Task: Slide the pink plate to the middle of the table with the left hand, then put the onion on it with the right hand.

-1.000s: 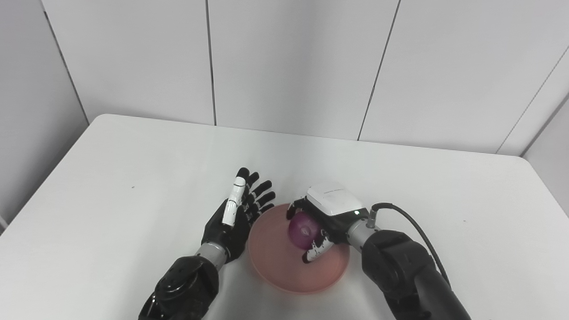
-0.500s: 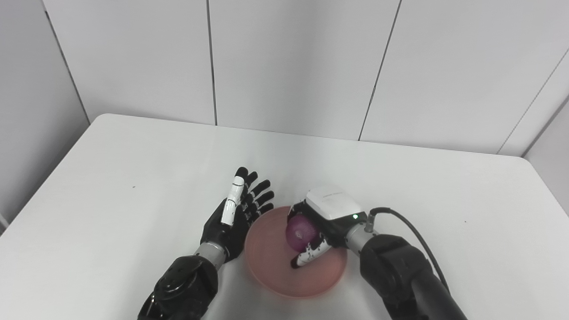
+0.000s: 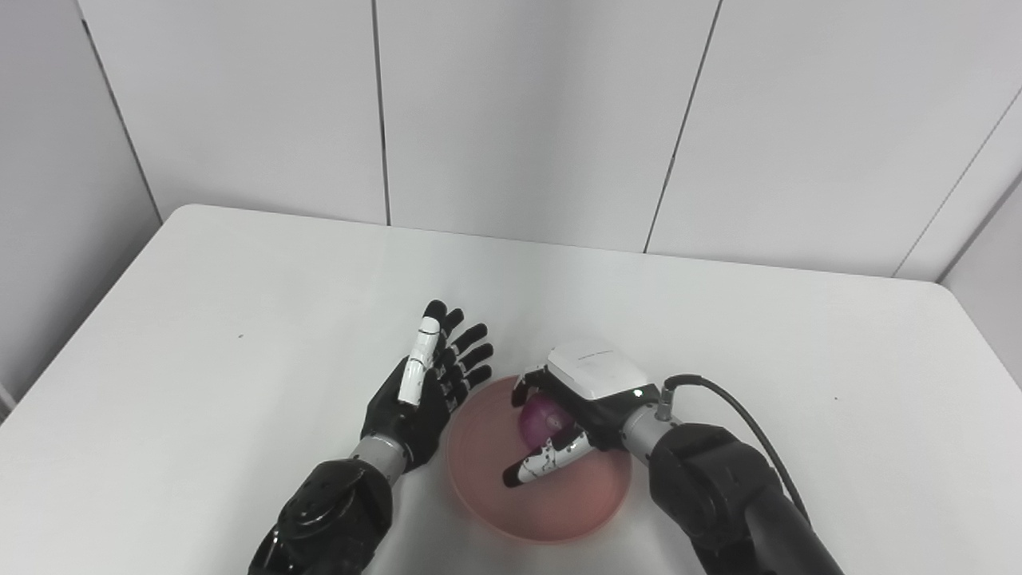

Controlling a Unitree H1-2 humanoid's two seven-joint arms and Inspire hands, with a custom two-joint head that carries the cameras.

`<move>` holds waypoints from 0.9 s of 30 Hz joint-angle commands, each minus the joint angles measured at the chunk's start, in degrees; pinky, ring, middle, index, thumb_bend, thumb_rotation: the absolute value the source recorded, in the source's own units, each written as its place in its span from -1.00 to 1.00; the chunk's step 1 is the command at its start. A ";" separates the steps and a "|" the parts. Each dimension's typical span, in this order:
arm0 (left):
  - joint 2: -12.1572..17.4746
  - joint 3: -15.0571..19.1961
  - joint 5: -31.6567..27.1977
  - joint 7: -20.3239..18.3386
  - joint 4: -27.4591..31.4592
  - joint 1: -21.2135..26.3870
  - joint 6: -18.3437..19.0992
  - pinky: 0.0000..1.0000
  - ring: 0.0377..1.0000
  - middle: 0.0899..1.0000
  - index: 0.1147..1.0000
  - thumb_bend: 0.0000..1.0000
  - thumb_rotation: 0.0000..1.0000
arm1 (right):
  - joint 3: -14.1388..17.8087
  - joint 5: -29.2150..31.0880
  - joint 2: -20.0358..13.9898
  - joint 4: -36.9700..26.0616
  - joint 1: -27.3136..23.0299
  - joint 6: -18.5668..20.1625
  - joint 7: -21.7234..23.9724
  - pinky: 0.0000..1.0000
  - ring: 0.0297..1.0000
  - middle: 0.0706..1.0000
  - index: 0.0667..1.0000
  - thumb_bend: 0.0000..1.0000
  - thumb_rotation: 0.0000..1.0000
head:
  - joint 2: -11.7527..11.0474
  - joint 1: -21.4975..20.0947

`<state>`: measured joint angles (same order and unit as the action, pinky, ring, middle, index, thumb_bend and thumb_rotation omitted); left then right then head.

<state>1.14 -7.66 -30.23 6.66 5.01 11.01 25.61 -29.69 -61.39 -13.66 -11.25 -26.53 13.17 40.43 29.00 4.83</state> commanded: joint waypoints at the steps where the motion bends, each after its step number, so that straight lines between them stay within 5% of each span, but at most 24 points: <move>1: -0.10 -0.17 0.23 1.09 -0.27 -0.32 1.29 0.85 0.83 0.85 0.96 0.41 0.78 | 0.30 0.20 -0.17 -2.37 -2.25 -1.27 0.36 -0.33 -0.09 0.14 0.36 0.96 0.30 | 0.03 0.01; 13: -0.03 -0.14 -0.21 1.01 -0.25 -0.36 1.29 0.87 0.85 0.86 0.96 0.39 0.77 | 2.64 0.52 -0.59 -4.83 -3.05 -0.86 0.64 -0.20 0.10 0.36 0.44 0.99 0.41 | 0.03 -0.20; 19: 0.18 -0.32 -0.52 0.93 -0.44 -0.37 1.29 0.87 0.89 0.89 0.99 0.39 0.79 | 5.58 1.16 -0.68 -6.82 -4.13 -0.87 -0.48 -0.20 0.08 0.27 0.36 0.94 0.41 | -0.04 -0.21; 27: 0.14 -0.09 -0.73 1.09 -0.49 -0.29 1.30 0.87 0.86 0.88 0.99 0.41 0.77 | 10.99 6.80 -0.46 -5.81 -2.61 -3.11 -9.98 -0.08 0.19 0.33 0.34 0.92 0.28 | -0.04 -0.35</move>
<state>1.22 -7.72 -30.52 6.66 4.99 11.02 25.61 -19.73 -55.79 -14.20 -16.53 -27.99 12.93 34.30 29.00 4.48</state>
